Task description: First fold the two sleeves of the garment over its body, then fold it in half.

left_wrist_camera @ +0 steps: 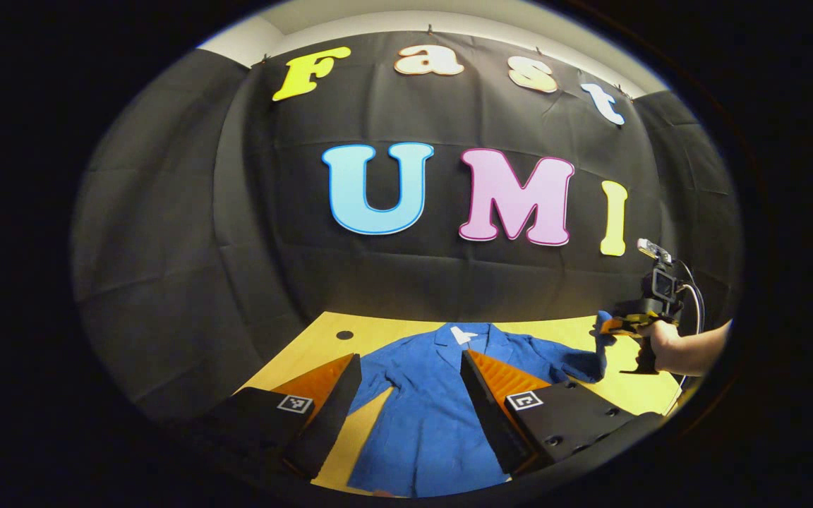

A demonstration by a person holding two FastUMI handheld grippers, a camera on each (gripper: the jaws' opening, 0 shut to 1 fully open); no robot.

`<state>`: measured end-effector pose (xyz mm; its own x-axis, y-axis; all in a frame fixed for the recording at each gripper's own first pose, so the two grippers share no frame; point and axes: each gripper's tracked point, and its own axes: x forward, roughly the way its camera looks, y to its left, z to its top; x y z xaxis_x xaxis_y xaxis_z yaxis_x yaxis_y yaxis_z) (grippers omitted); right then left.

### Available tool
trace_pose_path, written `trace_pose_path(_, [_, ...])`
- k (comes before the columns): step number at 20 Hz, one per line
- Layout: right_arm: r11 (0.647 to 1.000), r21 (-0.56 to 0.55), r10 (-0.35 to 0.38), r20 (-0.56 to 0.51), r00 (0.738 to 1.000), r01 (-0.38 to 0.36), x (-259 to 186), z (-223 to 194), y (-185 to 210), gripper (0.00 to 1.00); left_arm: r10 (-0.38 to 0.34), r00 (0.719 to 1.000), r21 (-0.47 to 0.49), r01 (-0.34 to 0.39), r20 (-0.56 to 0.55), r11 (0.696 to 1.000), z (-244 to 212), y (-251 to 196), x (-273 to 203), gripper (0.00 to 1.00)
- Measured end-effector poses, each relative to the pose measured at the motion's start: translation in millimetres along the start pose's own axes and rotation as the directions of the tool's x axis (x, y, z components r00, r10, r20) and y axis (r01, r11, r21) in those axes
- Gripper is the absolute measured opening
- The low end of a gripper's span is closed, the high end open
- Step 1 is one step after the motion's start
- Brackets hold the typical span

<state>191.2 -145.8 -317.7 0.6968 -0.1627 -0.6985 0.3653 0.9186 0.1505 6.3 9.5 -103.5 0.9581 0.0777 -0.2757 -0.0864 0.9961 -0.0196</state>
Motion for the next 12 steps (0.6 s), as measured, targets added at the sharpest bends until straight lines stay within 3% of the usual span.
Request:
trace_pose_path(5, [0.981, -0.129, 0.140, -0.044, 0.989, -0.145, 3.9, -27.4, 125.9, 0.01, 0.118, 0.993, -0.026, -0.118, -0.015, 0.993, -13.8, 70.6, -26.5, 0.82])
trace_pose_path(12, [0.913, -0.251, 0.302, -0.115, 0.946, -0.322, 16.4, -88.9, 305.6, 0.01, 0.283, 0.955, -0.086, -0.291, -0.092, 0.953, -52.2, 155.0, -60.0, 0.82])
